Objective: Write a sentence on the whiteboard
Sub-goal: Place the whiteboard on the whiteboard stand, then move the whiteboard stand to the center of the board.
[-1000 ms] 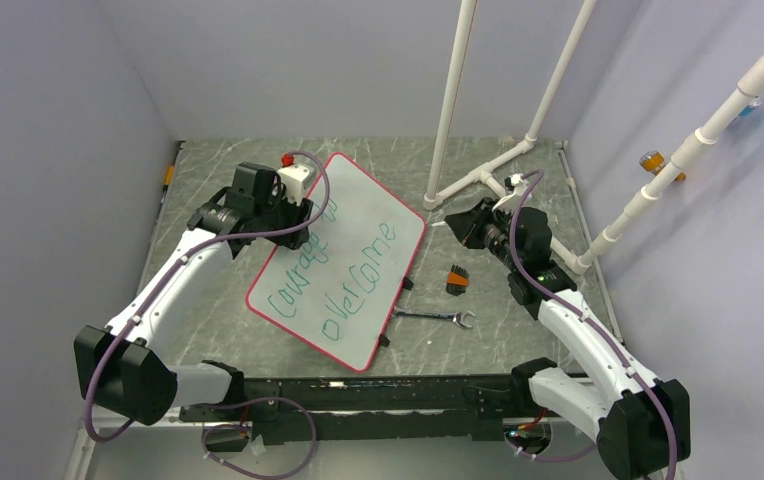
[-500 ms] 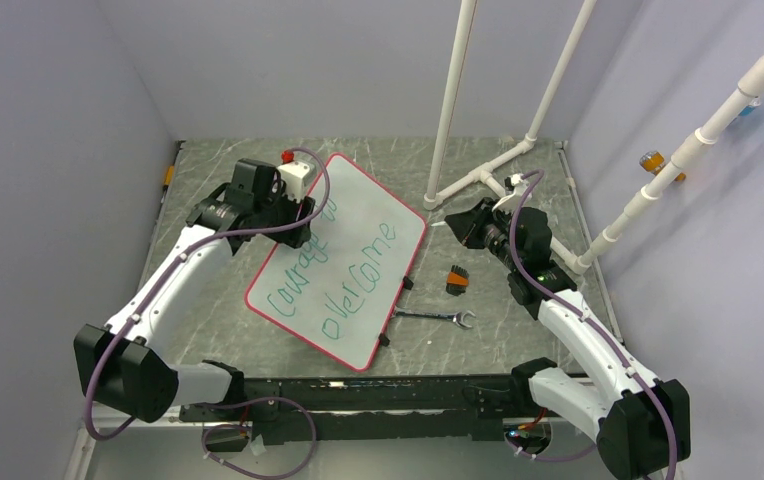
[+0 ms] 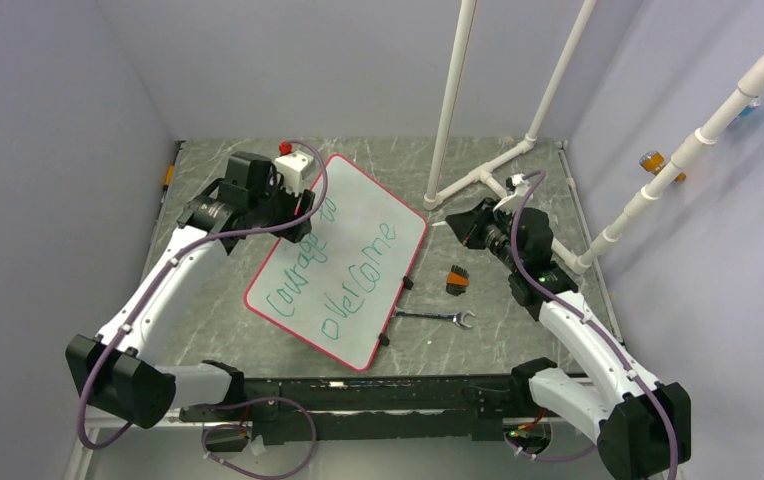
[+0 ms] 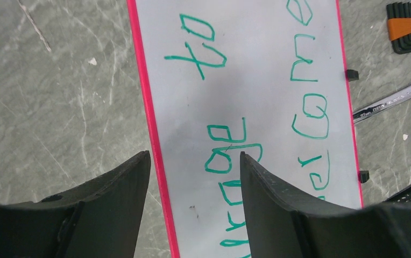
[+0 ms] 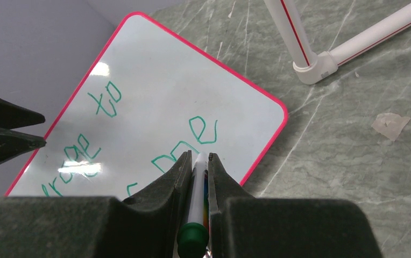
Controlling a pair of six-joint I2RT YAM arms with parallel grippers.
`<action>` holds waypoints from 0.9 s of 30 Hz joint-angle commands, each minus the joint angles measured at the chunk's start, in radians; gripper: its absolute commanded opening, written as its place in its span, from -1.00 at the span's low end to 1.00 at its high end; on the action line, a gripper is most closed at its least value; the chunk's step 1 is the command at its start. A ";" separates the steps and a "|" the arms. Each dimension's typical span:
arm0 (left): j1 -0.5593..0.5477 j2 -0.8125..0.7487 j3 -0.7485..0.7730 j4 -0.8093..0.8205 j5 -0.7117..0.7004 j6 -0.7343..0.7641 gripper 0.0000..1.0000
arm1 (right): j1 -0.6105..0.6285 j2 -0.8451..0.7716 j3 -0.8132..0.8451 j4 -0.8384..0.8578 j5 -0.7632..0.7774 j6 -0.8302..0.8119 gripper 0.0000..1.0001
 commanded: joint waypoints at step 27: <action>-0.656 0.268 -0.050 0.315 -0.077 -0.451 -0.69 | -0.002 -0.134 0.145 -0.236 0.257 -0.077 -1.00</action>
